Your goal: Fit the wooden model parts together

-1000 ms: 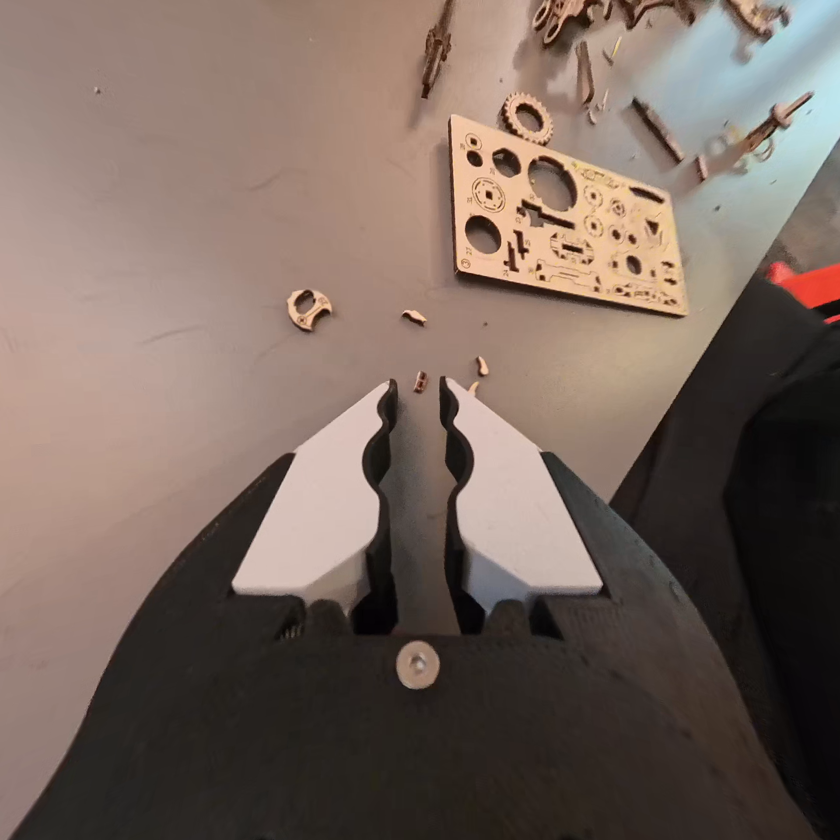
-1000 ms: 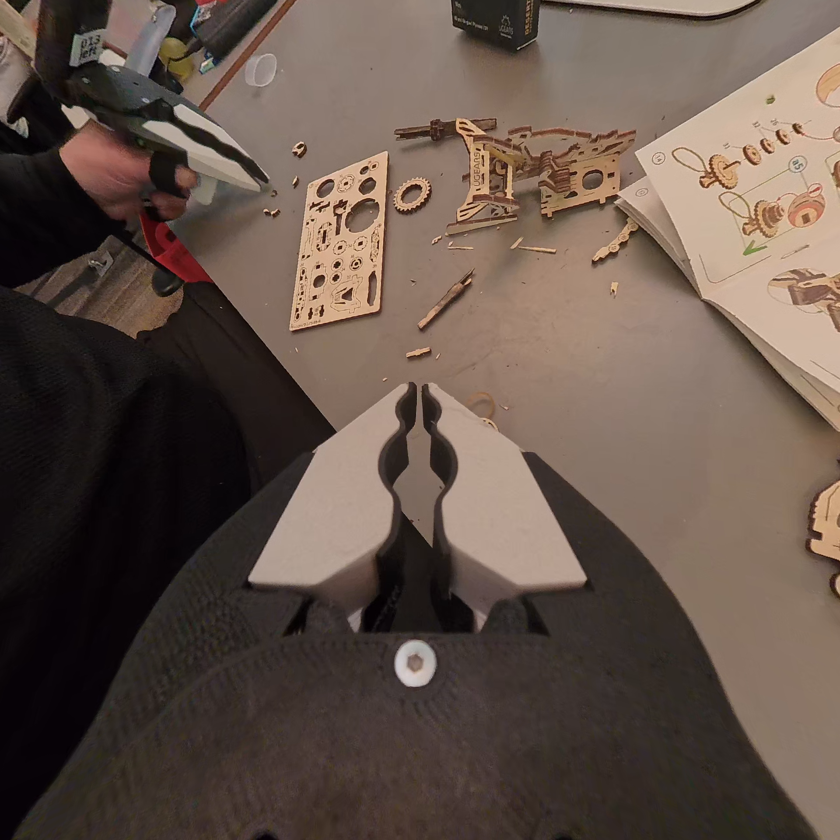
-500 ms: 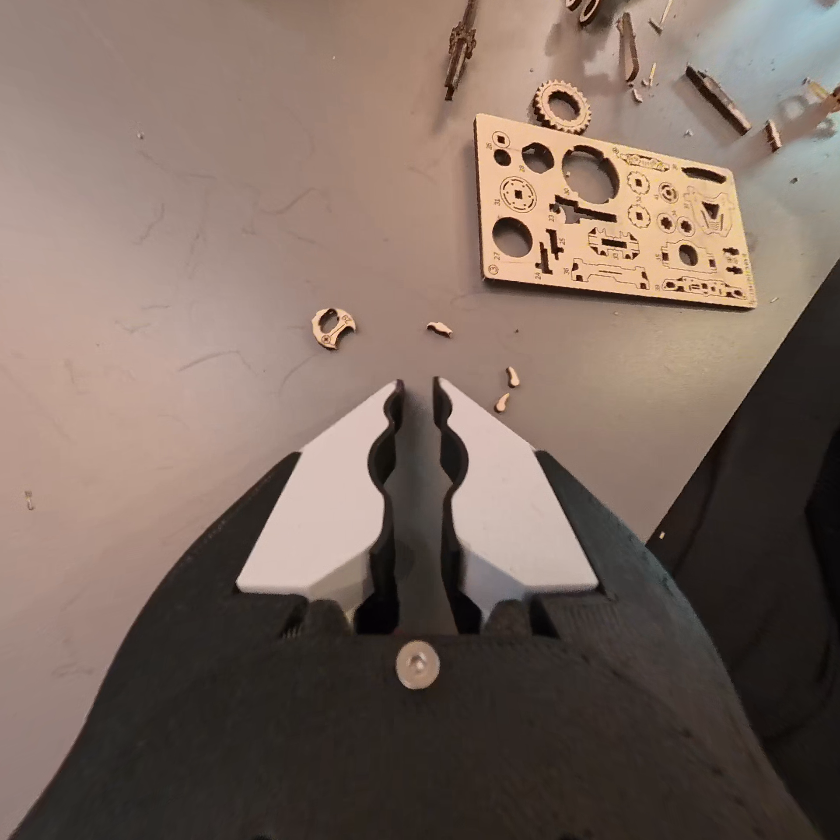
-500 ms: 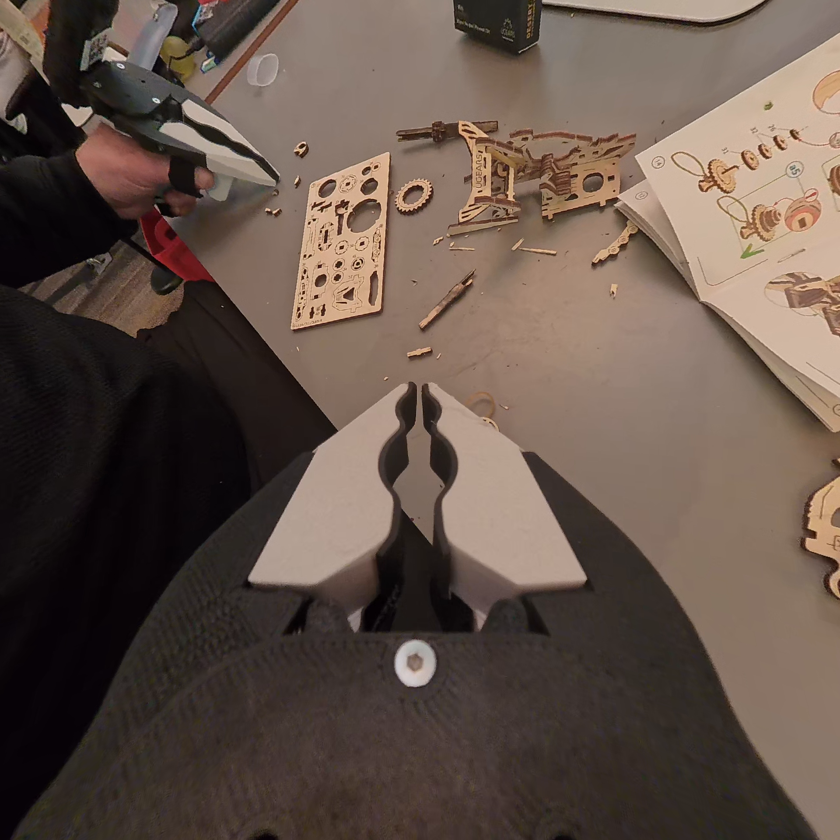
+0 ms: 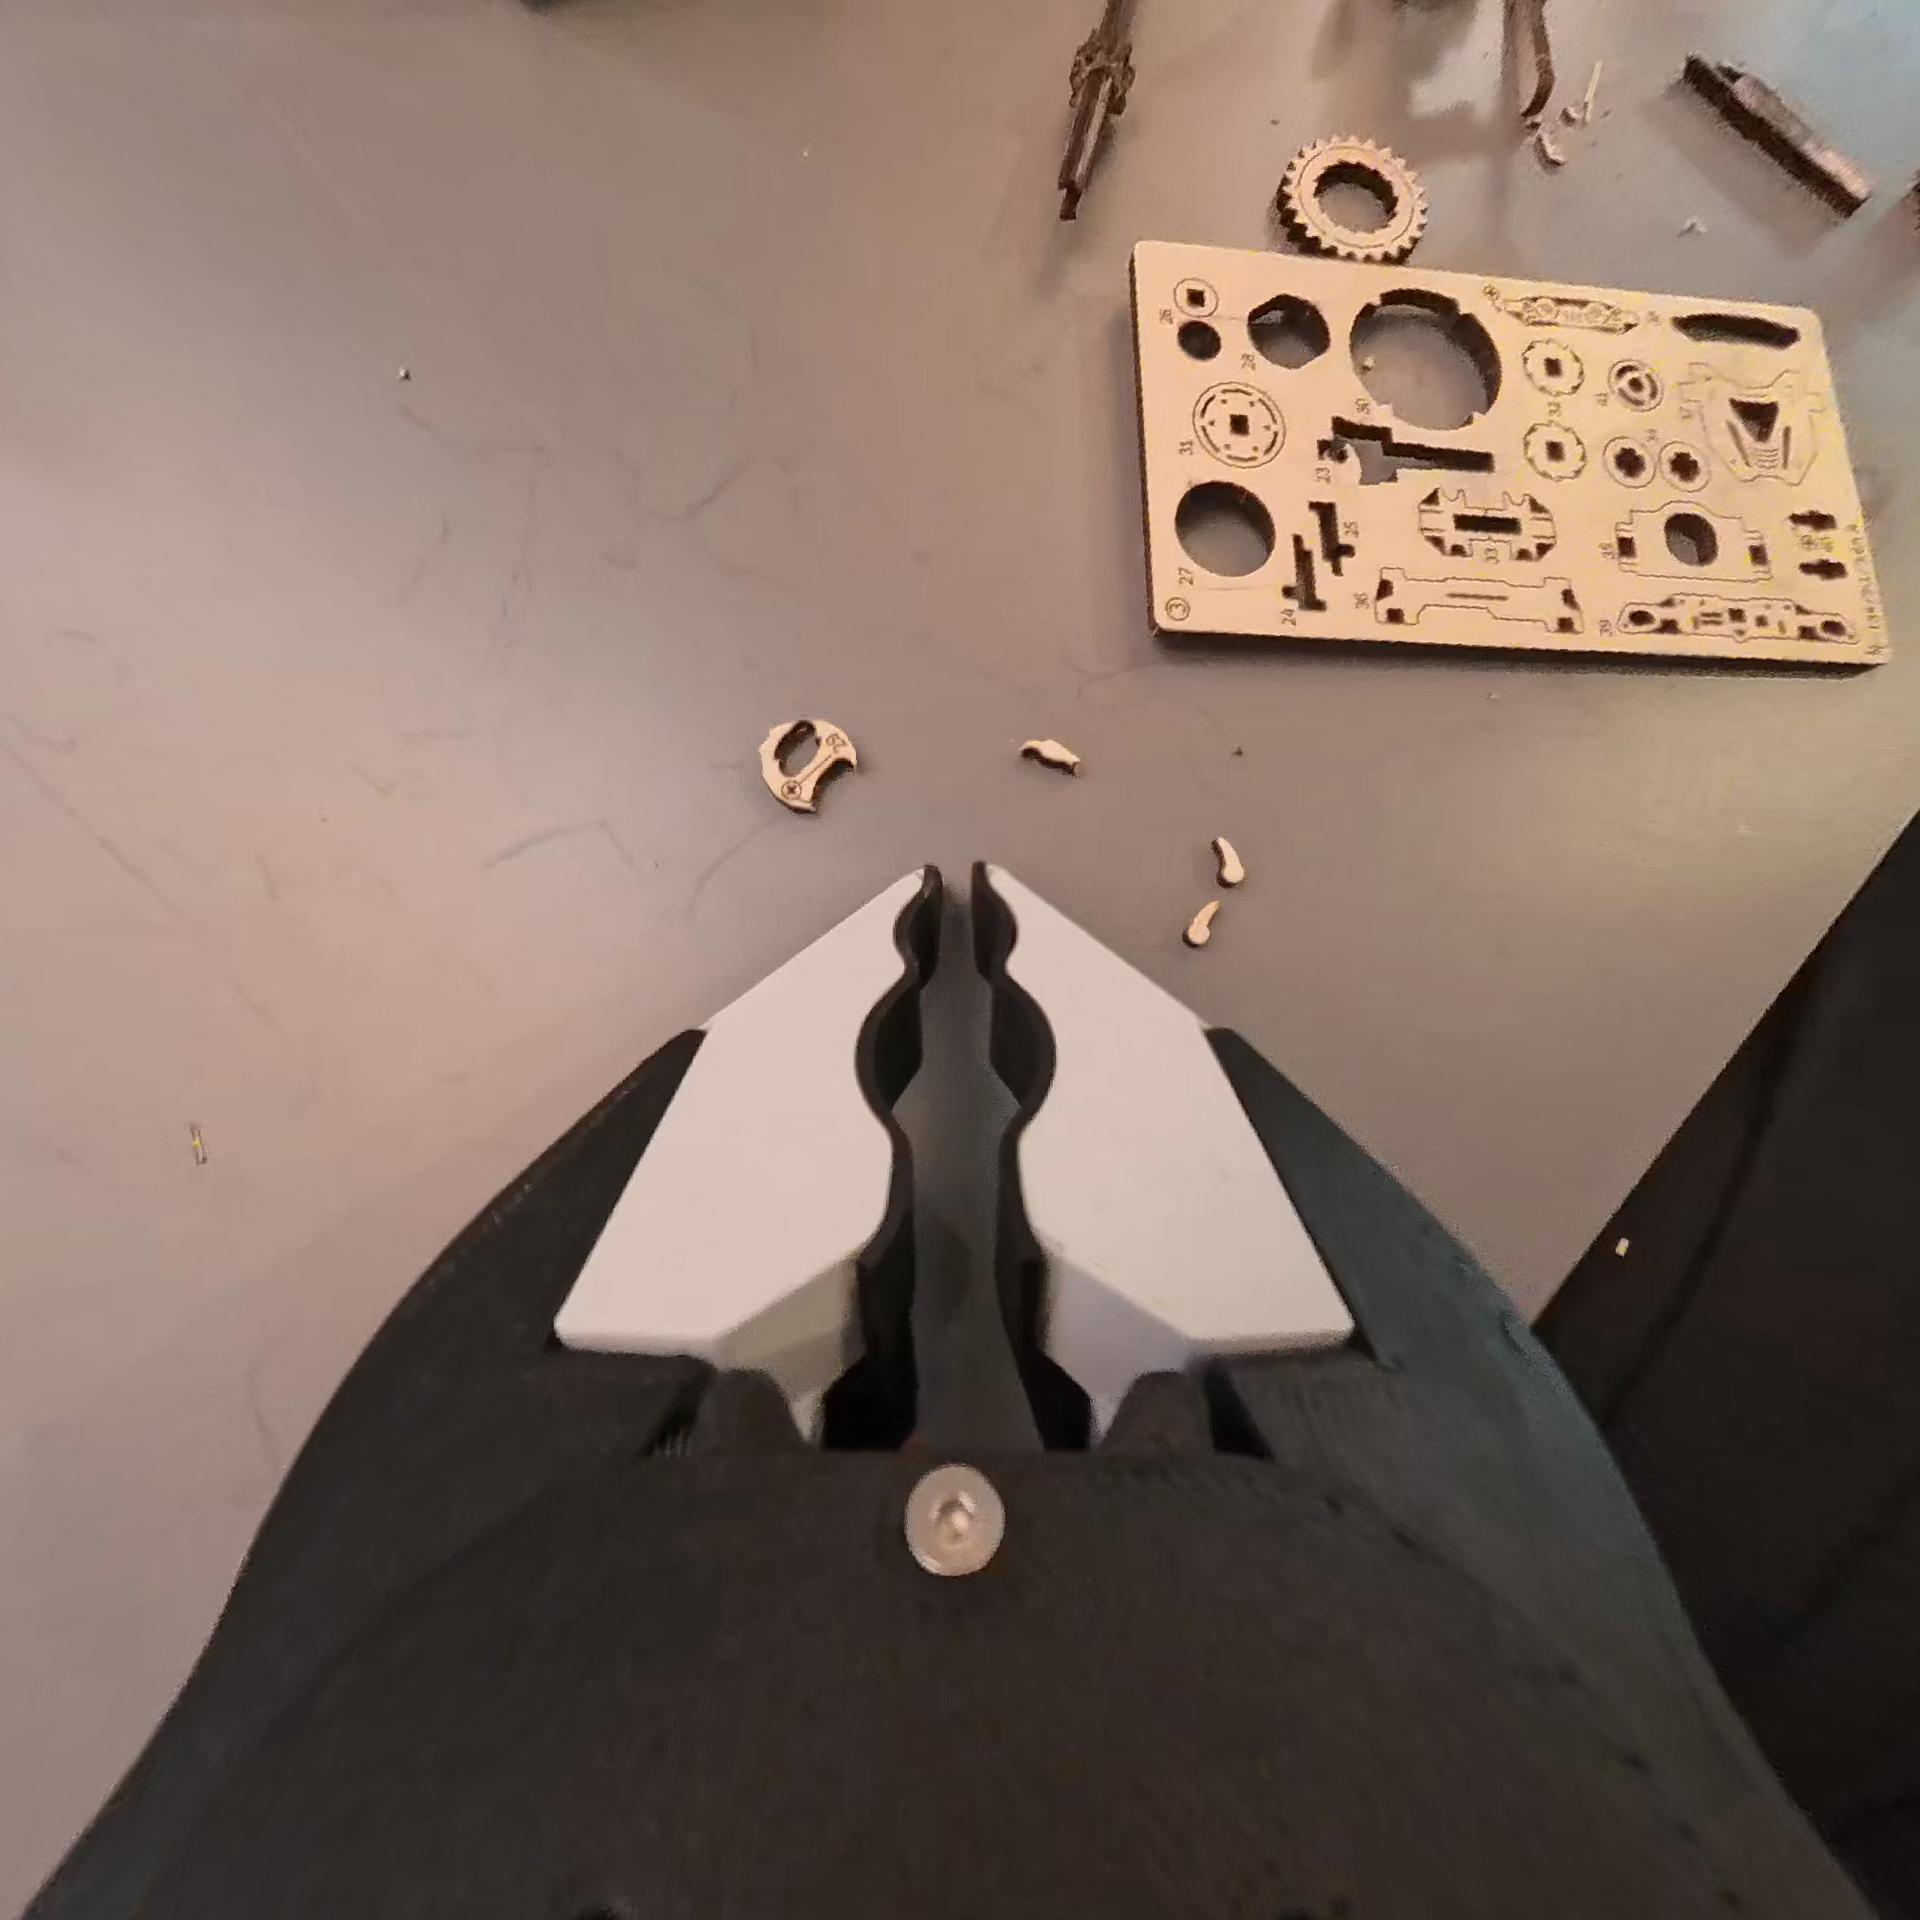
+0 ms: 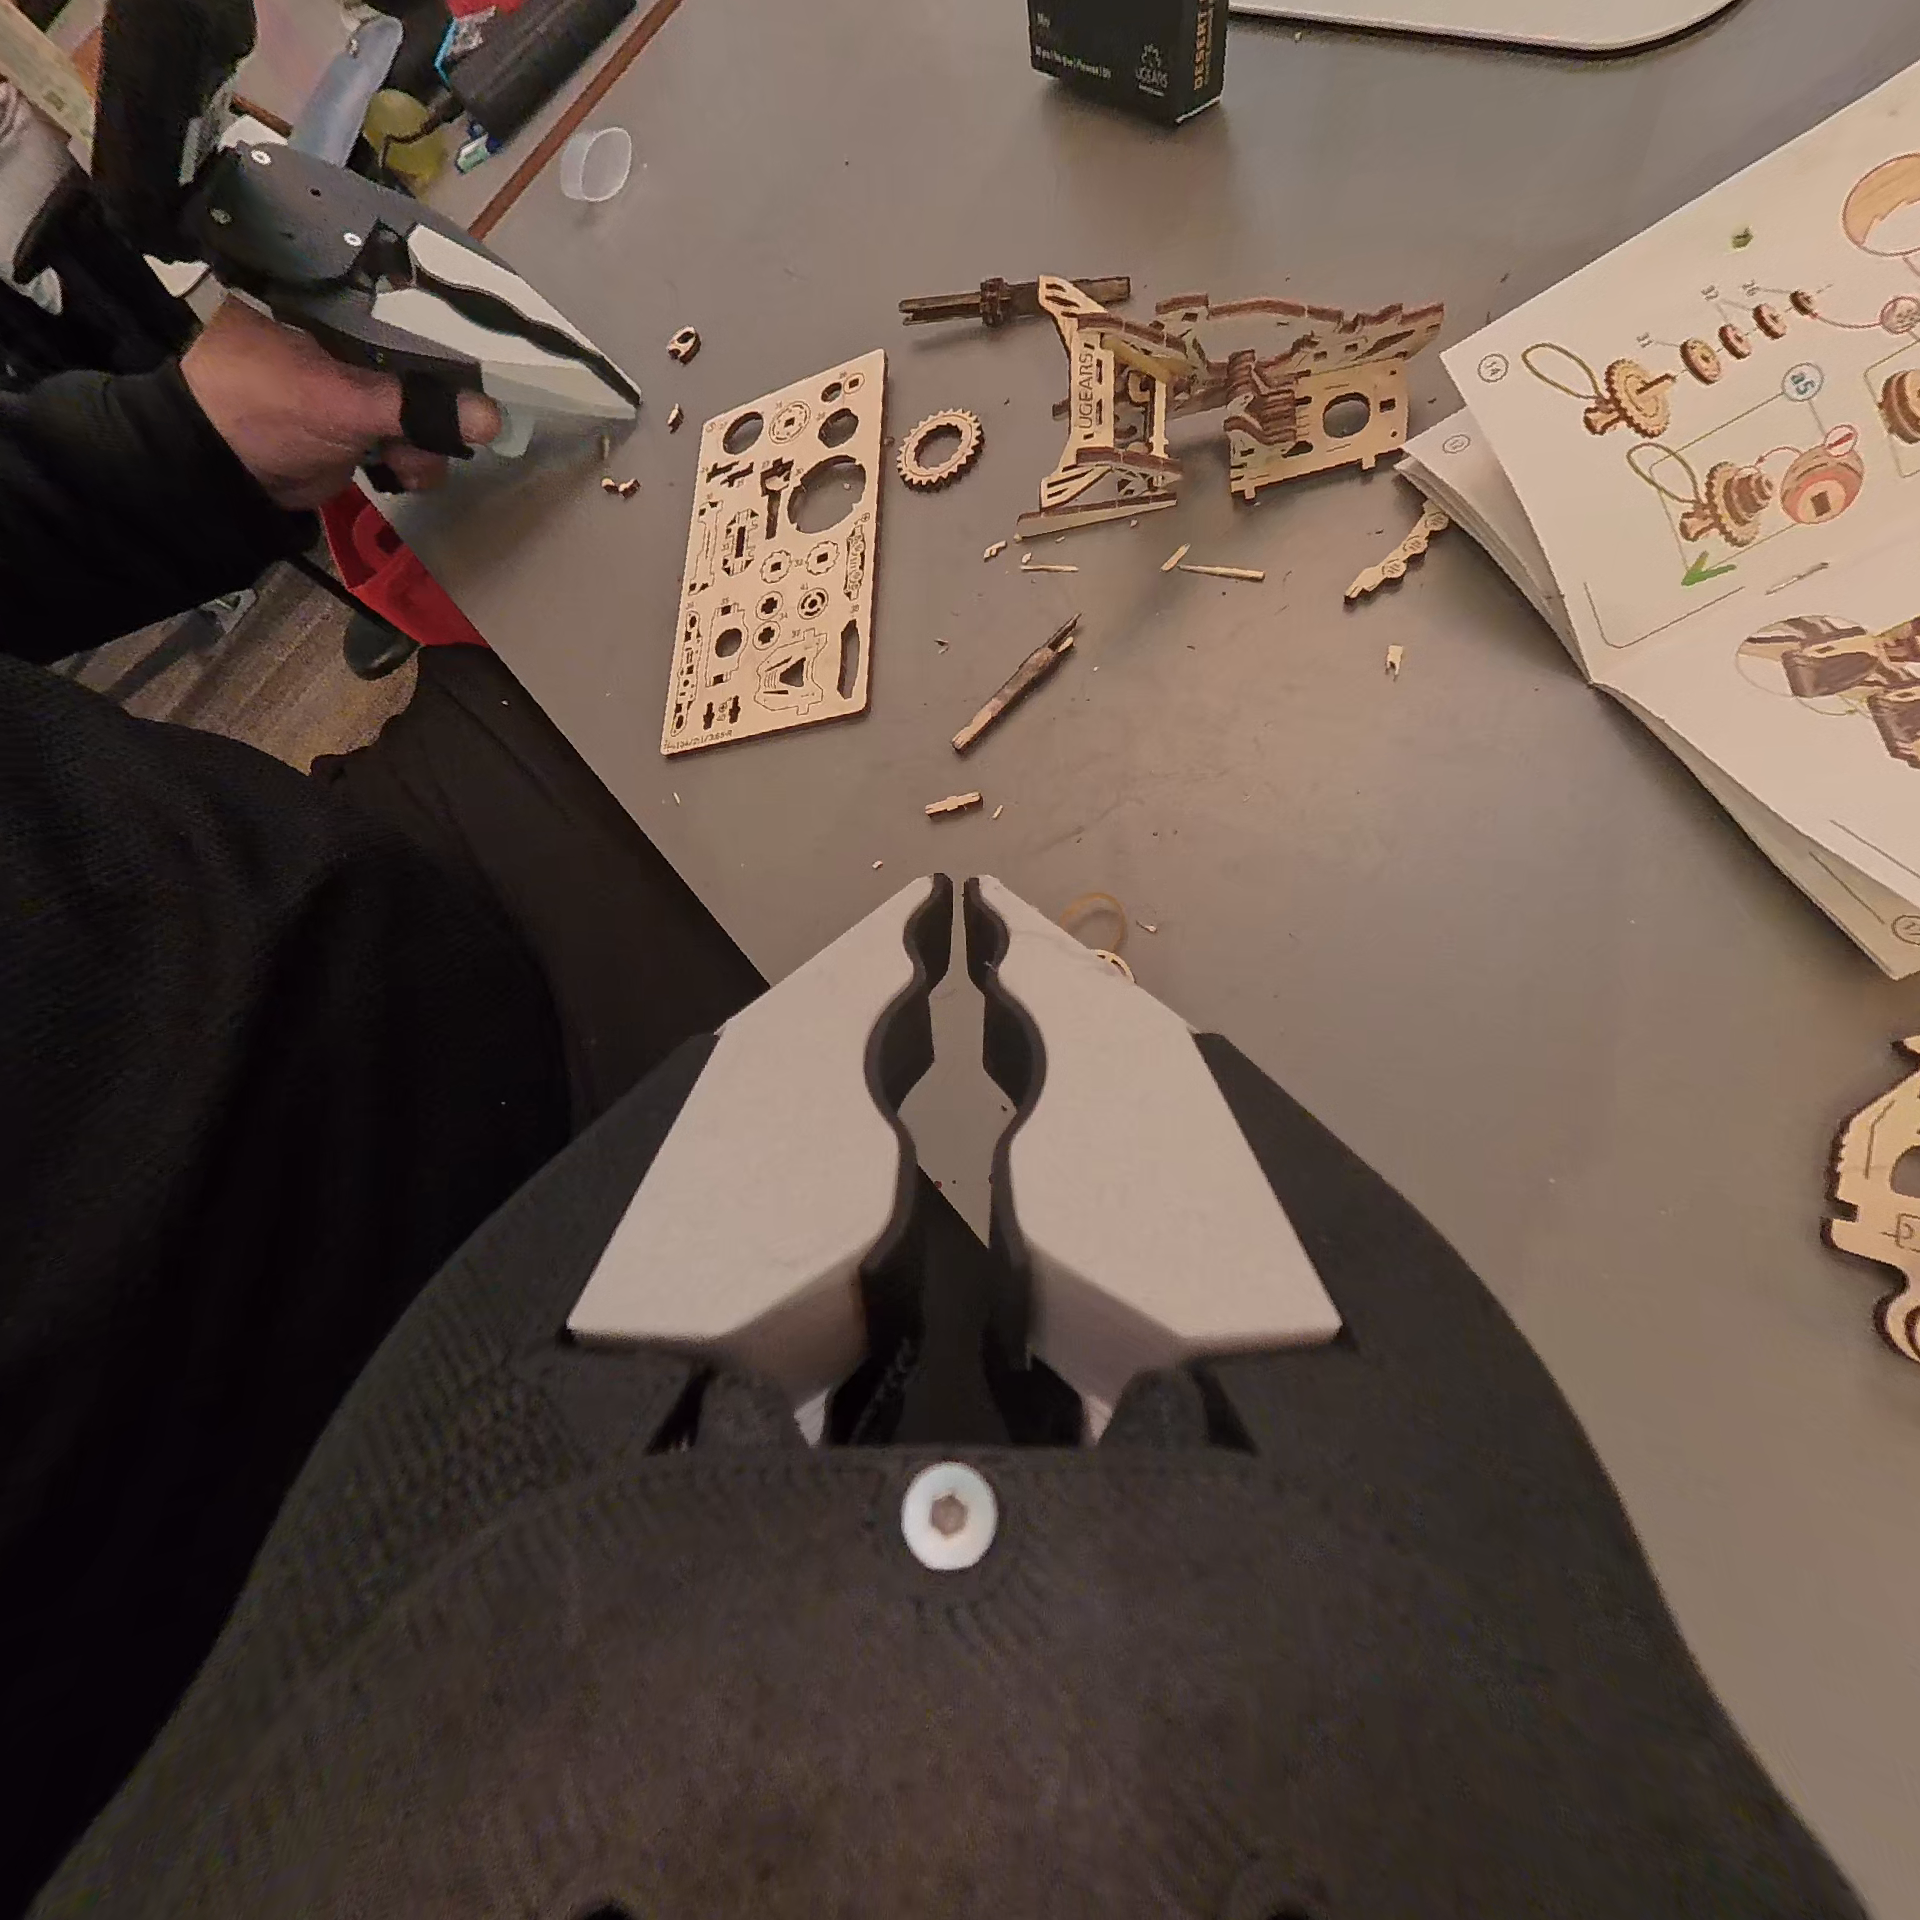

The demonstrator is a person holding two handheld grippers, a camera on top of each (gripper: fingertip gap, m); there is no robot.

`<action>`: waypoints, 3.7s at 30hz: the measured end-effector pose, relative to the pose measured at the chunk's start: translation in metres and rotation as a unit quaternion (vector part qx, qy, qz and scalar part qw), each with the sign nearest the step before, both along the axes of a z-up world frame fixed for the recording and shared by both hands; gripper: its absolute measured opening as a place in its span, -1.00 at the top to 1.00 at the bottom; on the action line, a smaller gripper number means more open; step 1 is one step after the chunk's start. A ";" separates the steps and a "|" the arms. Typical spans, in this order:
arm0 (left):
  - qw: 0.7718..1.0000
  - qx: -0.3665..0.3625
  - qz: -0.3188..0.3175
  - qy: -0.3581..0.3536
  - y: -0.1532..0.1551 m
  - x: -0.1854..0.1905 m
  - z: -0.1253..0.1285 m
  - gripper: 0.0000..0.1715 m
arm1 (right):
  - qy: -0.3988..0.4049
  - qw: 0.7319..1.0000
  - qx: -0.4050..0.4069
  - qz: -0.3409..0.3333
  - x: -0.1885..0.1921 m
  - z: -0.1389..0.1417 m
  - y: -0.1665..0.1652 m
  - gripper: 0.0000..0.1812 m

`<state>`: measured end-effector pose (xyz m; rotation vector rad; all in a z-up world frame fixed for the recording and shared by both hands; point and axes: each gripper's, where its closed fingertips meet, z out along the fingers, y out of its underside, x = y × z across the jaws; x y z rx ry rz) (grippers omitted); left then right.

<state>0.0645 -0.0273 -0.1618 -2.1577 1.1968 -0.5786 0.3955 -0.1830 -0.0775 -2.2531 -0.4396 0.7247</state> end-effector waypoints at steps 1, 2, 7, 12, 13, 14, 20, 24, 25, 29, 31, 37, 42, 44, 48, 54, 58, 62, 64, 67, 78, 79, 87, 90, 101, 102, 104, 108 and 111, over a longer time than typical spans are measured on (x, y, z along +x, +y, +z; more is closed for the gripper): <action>1.000 -0.005 0.002 -0.003 0.000 0.000 0.000 0.96 | 0.000 1.000 0.000 0.000 0.000 0.000 0.000 1.00; 1.000 -0.011 0.005 -0.006 0.001 0.001 0.000 0.97 | 0.000 1.000 0.000 0.000 0.000 0.000 0.000 1.00; 1.000 -0.005 0.007 -0.003 0.002 -0.006 0.002 0.88 | -0.001 1.000 0.002 -0.001 0.001 0.001 0.000 1.00; 1.000 0.004 -0.020 -0.001 -0.011 -0.012 0.009 0.83 | 0.000 1.000 0.002 0.000 0.000 0.002 0.000 1.00; 1.000 0.002 -0.020 0.000 -0.013 -0.013 0.008 0.82 | 0.001 1.000 0.002 0.001 0.000 0.001 0.000 1.00; 1.000 0.001 -0.020 0.005 -0.015 -0.015 0.006 0.81 | 0.000 1.000 0.002 0.002 -0.001 0.001 0.000 1.00; 1.000 0.011 -0.004 -0.018 -0.016 -0.018 0.016 0.77 | -0.001 1.000 0.009 0.002 -0.002 0.006 0.000 1.00; 0.999 0.035 -0.015 -0.015 -0.021 -0.016 0.029 0.72 | -0.002 1.000 0.022 0.001 -0.003 0.014 0.000 0.98; 0.999 0.040 -0.019 -0.016 -0.024 -0.015 0.032 0.70 | -0.005 1.000 0.026 -0.001 -0.003 0.016 0.000 0.98; 0.997 0.056 -0.034 -0.033 -0.032 0.001 0.046 0.68 | -0.028 0.998 0.047 -0.002 -0.006 0.022 0.003 0.94; 0.996 0.065 -0.045 -0.036 -0.035 0.010 0.051 0.67 | -0.048 0.997 0.052 -0.002 -0.006 0.022 0.003 0.94; 0.994 0.067 -0.068 -0.055 -0.041 0.040 0.060 0.63 | -0.098 0.993 0.061 -0.010 -0.005 0.017 -0.005 0.88; 0.990 0.081 -0.110 -0.026 -0.038 0.084 0.056 0.57 | -0.100 0.993 0.061 -0.011 -0.010 0.018 -0.017 0.87; 0.987 0.100 -0.126 -0.012 -0.032 0.103 0.057 0.56 | -0.098 0.993 0.063 -0.010 -0.013 0.018 -0.021 0.87; 0.984 0.103 -0.143 0.021 -0.016 0.136 0.046 0.50 | -0.094 0.994 0.061 -0.008 -0.015 0.015 -0.029 0.87; 0.981 0.068 -0.169 0.072 -0.006 0.171 0.015 0.46 | -0.089 0.994 0.066 -0.016 -0.010 0.018 -0.037 0.88; 0.980 0.062 -0.170 0.081 -0.004 0.181 0.008 0.46 | -0.085 0.994 0.063 -0.029 -0.001 0.016 -0.044 0.88; 0.982 0.090 -0.143 0.079 0.017 0.179 0.018 0.49 | -0.075 0.994 0.062 -0.041 0.008 0.015 -0.050 0.89; 0.984 0.081 -0.137 0.075 0.022 0.177 0.021 0.48 | -0.073 0.994 0.062 -0.045 0.011 0.014 -0.052 0.89; 0.983 0.063 -0.158 0.066 0.013 0.180 0.022 0.49 | -0.067 0.995 0.064 -0.047 0.014 0.015 -0.051 0.89; 0.989 0.076 -0.109 0.064 0.028 0.153 0.039 0.66 | -0.047 0.996 0.061 -0.051 0.018 0.012 -0.050 0.89; 0.990 0.076 -0.103 0.060 0.031 0.149 0.043 0.66 | -0.046 0.996 0.060 -0.052 0.019 0.012 -0.050 0.89; 0.989 0.070 -0.116 0.062 0.024 0.150 0.042 0.68 | -0.045 0.996 0.055 -0.062 0.027 0.008 -0.049 0.89; 0.987 0.072 -0.134 0.060 0.014 0.157 0.039 0.67 | -0.067 0.993 0.051 -0.082 0.040 0.003 -0.049 0.85; 0.987 0.037 -0.145 0.053 -0.010 0.160 0.022 0.64 | -0.129 0.977 0.029 -0.167 0.104 -0.021 -0.047 0.64; 0.988 0.037 -0.143 0.055 -0.011 0.159 0.021 0.64 | -0.128 0.977 0.028 -0.166 0.105 -0.022 -0.046 0.64; 0.989 0.035 -0.135 0.055 -0.010 0.155 0.020 0.63 | -0.131 0.977 0.025 -0.164 0.107 -0.025 -0.043 0.63; 0.990 0.027 -0.128 0.051 -0.010 0.158 0.019 0.57 | -0.120 0.980 0.023 -0.158 0.105 -0.031 -0.039 0.63; 0.990 0.024 -0.122 0.067 -0.008 0.162 0.013 0.52 | -0.114 0.982 0.019 -0.149 0.100 -0.035 -0.038 0.63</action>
